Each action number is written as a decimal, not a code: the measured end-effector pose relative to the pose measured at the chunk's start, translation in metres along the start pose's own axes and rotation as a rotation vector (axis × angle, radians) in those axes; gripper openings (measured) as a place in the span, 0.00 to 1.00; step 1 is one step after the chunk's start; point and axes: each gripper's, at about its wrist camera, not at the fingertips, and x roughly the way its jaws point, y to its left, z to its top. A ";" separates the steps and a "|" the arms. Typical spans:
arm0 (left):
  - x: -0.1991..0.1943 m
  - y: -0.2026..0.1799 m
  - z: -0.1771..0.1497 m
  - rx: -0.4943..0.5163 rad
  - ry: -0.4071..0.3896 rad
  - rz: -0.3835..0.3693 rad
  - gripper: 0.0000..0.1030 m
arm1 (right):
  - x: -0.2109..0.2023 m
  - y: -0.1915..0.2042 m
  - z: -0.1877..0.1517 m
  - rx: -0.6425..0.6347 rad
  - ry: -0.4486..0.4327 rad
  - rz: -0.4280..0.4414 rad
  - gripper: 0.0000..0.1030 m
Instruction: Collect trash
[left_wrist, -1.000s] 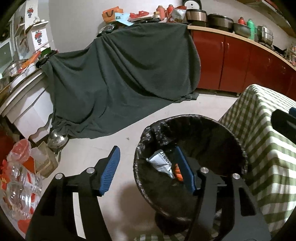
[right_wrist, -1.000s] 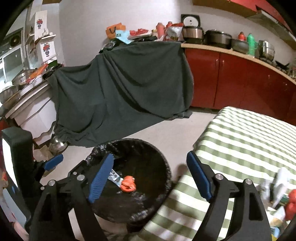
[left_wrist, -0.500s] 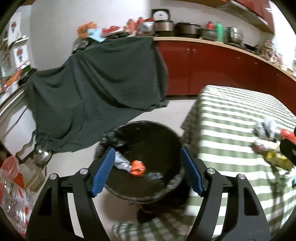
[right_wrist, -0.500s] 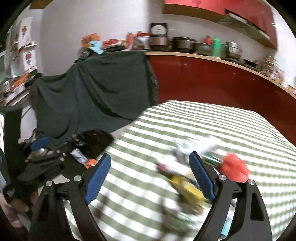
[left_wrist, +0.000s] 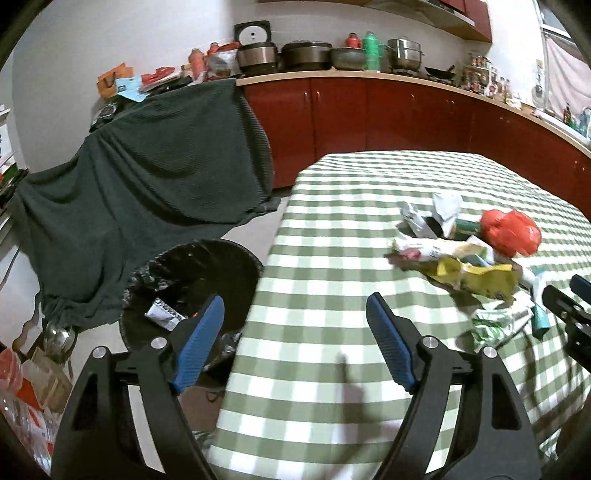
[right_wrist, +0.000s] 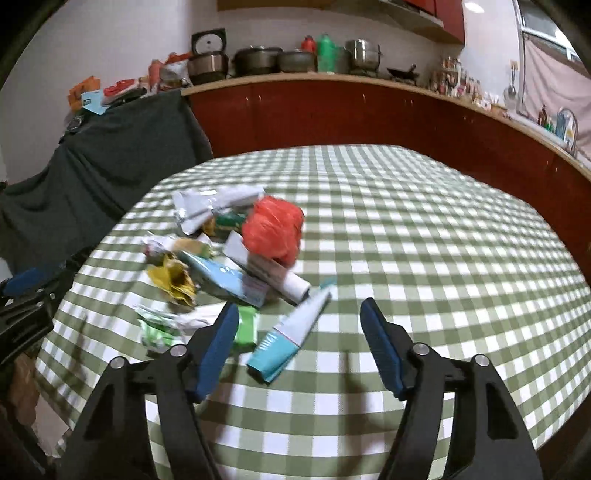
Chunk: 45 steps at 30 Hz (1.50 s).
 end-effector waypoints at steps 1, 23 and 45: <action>0.001 -0.002 0.000 0.003 0.002 -0.002 0.75 | 0.002 -0.002 -0.001 0.006 0.002 -0.001 0.64; -0.007 -0.023 -0.008 0.048 -0.004 -0.063 0.76 | 0.015 -0.017 -0.011 0.027 0.067 0.008 0.22; -0.020 -0.080 -0.010 0.149 -0.021 -0.184 0.82 | 0.003 -0.031 -0.015 0.046 0.050 0.057 0.21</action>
